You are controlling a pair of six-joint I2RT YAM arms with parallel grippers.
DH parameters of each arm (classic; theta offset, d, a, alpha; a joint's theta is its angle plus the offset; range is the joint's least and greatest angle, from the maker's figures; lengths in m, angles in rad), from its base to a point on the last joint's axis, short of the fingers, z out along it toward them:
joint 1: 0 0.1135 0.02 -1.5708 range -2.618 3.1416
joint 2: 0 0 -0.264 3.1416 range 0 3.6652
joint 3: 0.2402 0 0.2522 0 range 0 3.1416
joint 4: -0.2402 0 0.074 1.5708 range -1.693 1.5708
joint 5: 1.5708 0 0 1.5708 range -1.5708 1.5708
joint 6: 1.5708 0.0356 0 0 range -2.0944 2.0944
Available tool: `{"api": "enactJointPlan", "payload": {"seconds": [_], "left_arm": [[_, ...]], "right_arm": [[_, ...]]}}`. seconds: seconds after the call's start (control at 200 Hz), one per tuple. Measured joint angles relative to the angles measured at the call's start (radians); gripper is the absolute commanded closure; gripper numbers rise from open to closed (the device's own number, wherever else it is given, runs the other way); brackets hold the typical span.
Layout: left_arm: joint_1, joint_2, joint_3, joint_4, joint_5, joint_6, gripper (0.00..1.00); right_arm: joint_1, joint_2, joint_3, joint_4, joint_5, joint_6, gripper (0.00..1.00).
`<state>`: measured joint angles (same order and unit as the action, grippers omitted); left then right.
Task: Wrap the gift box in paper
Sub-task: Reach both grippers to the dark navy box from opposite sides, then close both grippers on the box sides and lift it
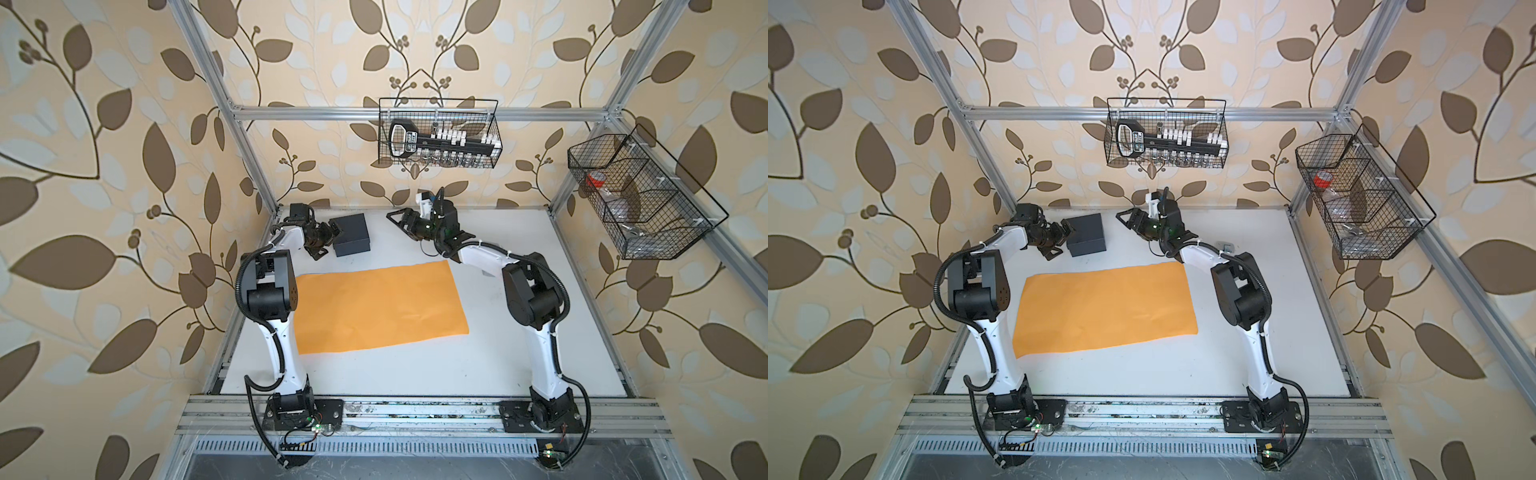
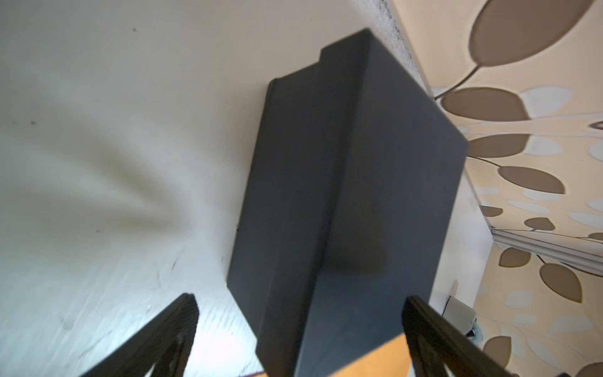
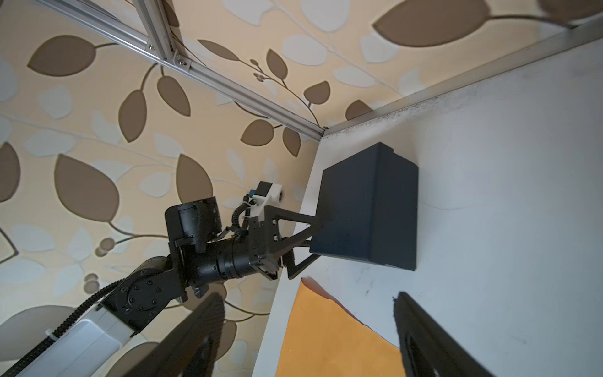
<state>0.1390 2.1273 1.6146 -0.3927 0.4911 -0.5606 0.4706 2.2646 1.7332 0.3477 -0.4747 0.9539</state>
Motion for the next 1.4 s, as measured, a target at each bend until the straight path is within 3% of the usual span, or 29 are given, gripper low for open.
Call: {"api": "enactJointPlan", "payload": {"seconds": [0.27,0.585,0.79,1.055,1.23,1.399], "left_arm": [[-0.002,0.072,0.080,0.016,0.024,0.006,0.01],[-0.022,0.134,0.165,0.002,0.026,0.019,0.01],[-0.048,0.156,0.208,-0.009,0.032,0.029,0.02],[-0.099,0.169,0.249,-0.064,0.024,0.055,0.05],[-0.130,0.171,0.254,-0.083,0.022,0.069,0.06],[-0.170,0.160,0.231,-0.069,0.026,0.080,0.06]], "right_arm": [[0.052,0.306,0.412,-0.182,0.058,-0.047,0.22],[0.060,0.553,0.764,-0.247,0.128,-0.004,0.21],[0.069,0.566,0.768,-0.248,0.150,0.011,0.20],[0.070,0.561,0.752,-0.251,0.146,-0.007,0.35],[0.057,0.444,0.504,-0.210,0.138,-0.046,0.42],[0.047,0.251,0.224,-0.189,0.134,-0.088,0.42]]}}
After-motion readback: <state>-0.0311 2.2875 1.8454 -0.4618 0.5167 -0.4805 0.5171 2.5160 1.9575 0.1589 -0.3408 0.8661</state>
